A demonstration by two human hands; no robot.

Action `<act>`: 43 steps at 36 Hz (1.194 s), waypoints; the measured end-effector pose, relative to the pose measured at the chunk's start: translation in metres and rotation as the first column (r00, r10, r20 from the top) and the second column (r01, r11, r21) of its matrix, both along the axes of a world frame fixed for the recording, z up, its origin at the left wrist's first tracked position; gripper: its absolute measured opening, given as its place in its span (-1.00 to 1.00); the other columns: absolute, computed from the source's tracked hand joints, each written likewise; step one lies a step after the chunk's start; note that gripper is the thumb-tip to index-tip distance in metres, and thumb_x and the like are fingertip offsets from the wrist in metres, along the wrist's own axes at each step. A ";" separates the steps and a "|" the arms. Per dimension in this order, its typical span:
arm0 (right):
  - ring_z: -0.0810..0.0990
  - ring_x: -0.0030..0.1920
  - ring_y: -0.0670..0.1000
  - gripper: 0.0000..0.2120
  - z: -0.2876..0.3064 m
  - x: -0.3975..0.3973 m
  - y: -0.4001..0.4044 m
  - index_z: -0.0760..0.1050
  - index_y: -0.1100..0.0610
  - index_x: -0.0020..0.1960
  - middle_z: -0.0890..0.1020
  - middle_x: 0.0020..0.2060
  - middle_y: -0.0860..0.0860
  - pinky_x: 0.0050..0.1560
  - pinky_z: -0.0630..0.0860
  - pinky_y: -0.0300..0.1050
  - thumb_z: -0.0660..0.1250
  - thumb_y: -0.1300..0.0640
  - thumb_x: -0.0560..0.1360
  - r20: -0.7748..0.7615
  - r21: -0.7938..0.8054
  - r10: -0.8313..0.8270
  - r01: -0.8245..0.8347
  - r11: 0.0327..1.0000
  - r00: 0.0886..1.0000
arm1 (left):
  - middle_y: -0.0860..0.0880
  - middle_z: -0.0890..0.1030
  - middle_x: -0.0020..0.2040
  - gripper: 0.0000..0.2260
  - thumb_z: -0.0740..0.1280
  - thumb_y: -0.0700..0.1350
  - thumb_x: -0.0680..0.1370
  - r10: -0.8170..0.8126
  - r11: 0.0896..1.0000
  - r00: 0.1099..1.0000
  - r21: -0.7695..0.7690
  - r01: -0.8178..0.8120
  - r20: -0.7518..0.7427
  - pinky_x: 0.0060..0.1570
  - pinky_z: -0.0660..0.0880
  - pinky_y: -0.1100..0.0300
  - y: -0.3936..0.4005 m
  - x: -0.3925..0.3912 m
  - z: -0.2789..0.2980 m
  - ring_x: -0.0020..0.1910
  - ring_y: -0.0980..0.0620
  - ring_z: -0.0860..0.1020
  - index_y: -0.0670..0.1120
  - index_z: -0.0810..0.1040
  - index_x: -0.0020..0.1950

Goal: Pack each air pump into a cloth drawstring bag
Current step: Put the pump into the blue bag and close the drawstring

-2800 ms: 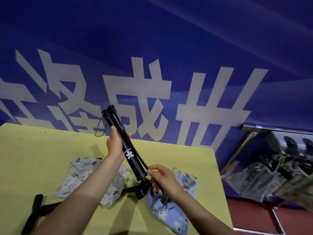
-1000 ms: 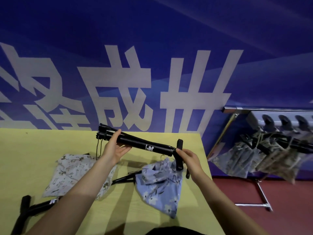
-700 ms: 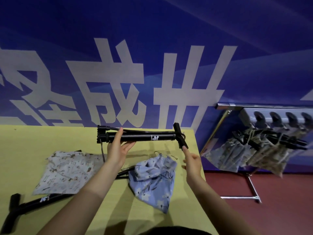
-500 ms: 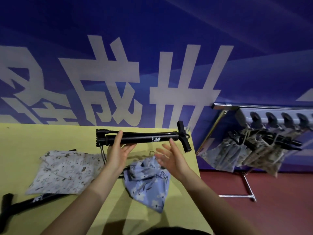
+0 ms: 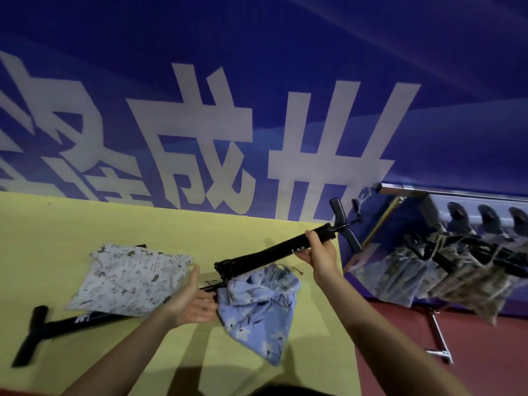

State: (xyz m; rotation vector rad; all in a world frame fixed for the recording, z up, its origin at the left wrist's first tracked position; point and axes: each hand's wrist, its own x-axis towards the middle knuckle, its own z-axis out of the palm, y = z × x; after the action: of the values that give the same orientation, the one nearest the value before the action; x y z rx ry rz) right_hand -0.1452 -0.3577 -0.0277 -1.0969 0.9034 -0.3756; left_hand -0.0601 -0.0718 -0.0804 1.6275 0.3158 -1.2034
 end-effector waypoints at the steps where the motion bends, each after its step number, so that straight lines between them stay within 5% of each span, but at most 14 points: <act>1: 0.64 -0.08 0.19 -0.93 0.001 -0.001 -0.001 0.45 0.15 -0.08 0.60 -0.14 0.18 -0.28 0.64 -0.18 0.29 0.16 0.55 0.000 0.002 0.013 -0.013 1.000 1.000 | -0.29 0.60 0.11 -0.03 -0.03 0.49 0.40 0.035 0.999 0.999 -0.024 -0.036 -0.013 0.18 0.52 -0.09 0.002 0.001 0.001 0.09 -0.25 0.60 -0.34 0.35 0.39; 5: 0.59 -0.23 0.13 -0.90 0.004 -0.006 0.002 0.43 0.19 -0.10 0.55 -0.27 0.17 -0.28 0.63 -0.15 0.26 0.17 0.56 0.033 0.016 0.104 -0.104 0.994 0.994 | -0.33 0.50 0.29 -0.19 0.09 0.39 0.50 0.034 0.983 0.998 -0.176 -0.044 -0.060 0.07 0.59 -0.03 -0.005 0.009 0.015 0.14 -0.26 0.60 -0.23 0.24 0.48; 10: 0.57 -0.40 -0.01 -0.88 0.002 -0.015 0.006 0.42 0.20 -0.11 0.46 -0.35 0.13 -0.12 0.64 -0.04 0.24 0.18 0.58 0.087 0.013 0.176 -0.177 0.984 0.981 | -0.32 0.59 0.18 -0.44 0.22 0.20 0.55 -0.123 0.955 0.992 -0.269 0.126 0.027 0.16 0.55 -0.02 -0.029 0.001 0.046 0.10 -0.22 0.62 -0.27 0.59 0.20; 15: 0.55 -0.46 -0.07 -0.89 -0.001 -0.024 0.000 0.43 0.22 -0.07 0.46 -0.36 0.10 -0.06 0.61 0.04 0.24 0.18 0.58 0.063 0.002 0.178 -0.178 0.984 0.982 | -0.09 0.70 -0.03 -0.51 0.11 0.23 0.60 -0.439 0.882 0.842 -0.032 0.471 0.313 -0.05 0.53 0.25 -0.046 -0.014 0.065 -0.06 -0.01 0.66 -0.09 0.68 0.05; 19: 0.58 -0.30 0.02 -0.88 -0.007 -0.030 -0.003 0.44 0.23 -0.03 0.50 -0.26 0.13 -0.24 0.58 -0.09 0.24 0.16 0.58 0.057 -0.011 0.160 -0.159 0.987 0.986 | 0.04 0.67 -0.21 -0.52 0.11 0.32 0.55 -0.608 0.781 0.651 0.192 0.595 0.454 -0.13 0.45 0.26 -0.060 -0.023 0.058 -0.20 0.09 0.63 0.01 0.65 -0.05; 23: 0.64 -0.10 0.15 -0.86 -0.012 -0.037 0.003 0.44 0.18 0.04 0.58 -0.16 0.08 -0.18 0.57 -0.03 0.26 0.09 0.59 0.171 0.135 0.154 -0.178 0.975 0.973 | -0.04 0.48 -0.22 -0.30 0.06 0.52 0.40 -0.567 0.800 0.595 0.211 0.561 0.570 -0.17 0.32 0.16 -0.064 -0.028 0.038 -0.25 0.04 0.48 -0.09 0.55 -0.01; 27: 0.68 -0.04 0.18 -0.70 -0.010 -0.039 0.022 0.46 0.25 0.17 0.65 -0.03 0.17 -0.16 0.62 -0.02 0.29 0.04 0.57 0.105 0.117 0.328 -0.339 0.933 0.939 | -0.06 0.51 -0.19 -0.58 0.07 0.37 0.52 -0.496 0.836 0.612 0.147 0.529 0.616 -0.18 0.33 0.18 -0.076 -0.040 0.030 -0.24 0.01 0.52 0.12 0.56 -0.03; 33: 0.65 -0.10 0.23 -0.54 -0.010 -0.031 0.014 0.47 0.35 0.20 0.64 0.03 0.28 0.08 0.59 0.14 0.37 0.00 0.50 0.016 0.146 0.539 -0.536 0.832 0.842 | -0.01 0.59 -0.17 -0.74 0.08 0.14 0.65 -0.380 0.897 0.594 0.125 0.424 0.709 -0.15 0.37 0.11 -0.089 -0.041 0.017 -0.15 0.00 0.58 0.18 0.53 -0.06; 36: 0.64 -0.04 0.30 -0.58 -0.013 -0.033 0.008 0.50 0.35 0.13 0.64 0.02 0.33 0.16 0.55 0.22 0.39 0.02 0.48 0.017 0.087 0.530 -0.529 0.844 0.848 | 0.06 0.57 -0.23 -0.73 0.08 0.11 0.66 -0.366 0.908 0.617 0.123 0.400 0.696 -0.17 0.37 0.11 -0.094 -0.041 0.013 -0.21 0.08 0.56 0.16 0.53 -0.09; 39: 0.66 0.00 0.28 -0.64 -0.016 -0.035 -0.003 0.53 0.36 0.08 0.64 0.00 0.32 0.13 0.57 0.20 0.40 0.07 0.47 0.005 0.012 0.473 -0.473 0.881 0.881 | 0.11 0.64 -0.03 -0.71 0.08 0.11 0.66 -0.347 0.922 0.653 0.118 0.369 0.674 0.01 0.48 0.16 -0.105 -0.036 0.006 -0.01 0.17 0.59 0.15 0.59 0.07; 43: 0.68 -0.01 0.17 -0.82 -0.020 -0.041 -0.024 0.54 0.32 0.01 0.66 -0.06 0.25 0.07 0.61 0.10 0.37 0.19 0.51 -0.056 -0.083 0.369 -0.372 0.924 0.928 | -0.02 0.61 -0.02 -0.77 0.13 -0.06 0.66 -0.325 0.945 0.642 0.209 0.252 0.695 0.01 0.46 0.09 -0.118 -0.018 0.001 0.00 0.01 0.57 -0.06 0.57 0.07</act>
State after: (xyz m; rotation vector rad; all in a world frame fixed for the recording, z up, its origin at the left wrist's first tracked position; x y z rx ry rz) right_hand -0.1864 -0.3821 -0.0479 -1.3350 0.6969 -0.0814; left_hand -0.0786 -0.1894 -0.0794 2.1551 -0.4269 -0.6663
